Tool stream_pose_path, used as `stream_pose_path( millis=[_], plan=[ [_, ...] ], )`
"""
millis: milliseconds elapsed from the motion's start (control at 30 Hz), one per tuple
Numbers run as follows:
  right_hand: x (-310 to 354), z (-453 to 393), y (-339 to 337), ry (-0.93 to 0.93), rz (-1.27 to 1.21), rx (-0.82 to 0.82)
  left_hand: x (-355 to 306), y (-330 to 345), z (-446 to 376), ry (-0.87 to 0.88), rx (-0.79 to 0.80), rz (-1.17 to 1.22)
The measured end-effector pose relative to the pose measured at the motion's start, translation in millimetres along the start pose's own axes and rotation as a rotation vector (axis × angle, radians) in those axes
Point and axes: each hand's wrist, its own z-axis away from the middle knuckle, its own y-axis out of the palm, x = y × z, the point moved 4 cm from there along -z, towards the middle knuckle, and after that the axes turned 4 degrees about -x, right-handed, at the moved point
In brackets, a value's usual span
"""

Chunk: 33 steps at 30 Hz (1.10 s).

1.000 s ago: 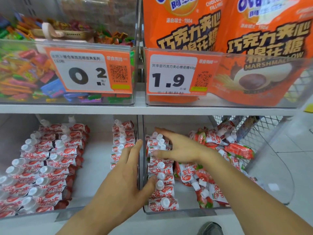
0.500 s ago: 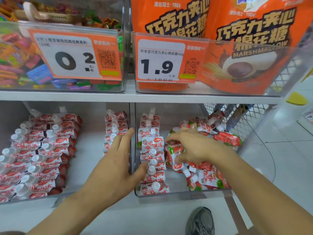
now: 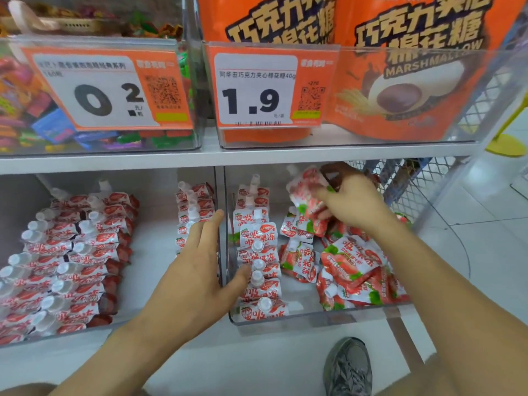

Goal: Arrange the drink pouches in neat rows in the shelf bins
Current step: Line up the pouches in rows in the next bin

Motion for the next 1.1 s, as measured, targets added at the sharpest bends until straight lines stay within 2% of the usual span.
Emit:
stream_pose_path(
  millis=[100, 167, 200, 300, 333, 400, 467, 567, 633, 700, 833, 1000, 1100],
  plan=[
    [8, -13, 24, 0.175, -0.499, 0.011, -2, 0, -1, 0.005, -0.010, 0.001],
    [14, -18, 40, 0.213, -0.590, 0.079, 2, 2, -3, 0.007, -0.008, 0.003],
    [18, -21, 46, 0.171, -0.509, 0.113, 4, 2, -4, 0.003, 0.004, 0.010],
    [30, -20, 58, -0.130, 0.055, 0.227, 8, -1, -7, -0.010, 0.001, 0.056],
    [30, -18, 60, -0.197, 0.168, 0.269, 8, -4, -10, -0.014, -0.013, 0.052],
    [28, -18, 57, -0.280, 0.266, 0.286, 3, -14, -14, -0.009, -0.052, 0.025],
    [21, -12, 45, -0.363, 0.324, 0.232, -10, -21, -22, 0.028, -0.130, -0.027],
    [9, -8, 32, -0.404, 0.244, 0.111, -29, -25, -47, 0.147, -0.187, -0.110],
    [1, -3, 21, -0.375, 0.111, 0.012, -39, -14, -75, 0.248, -0.098, -0.195],
    [-7, -1, 14, -0.360, 0.026, -0.061, -43, 7, -107, 0.292, 0.069, -0.315],
    [-10, -2, 12, -0.374, -0.017, -0.121, -22, 39, -163, 0.199, 0.374, -0.517],
    [-6, -19, 25, -0.306, -0.034, -0.112, -18, 53, -184, 0.098, 0.512, -0.528],
    [0, -24, 32, -0.277, -0.046, -0.145, -18, 51, -186, 0.186, 0.535, -0.715]
  ],
)
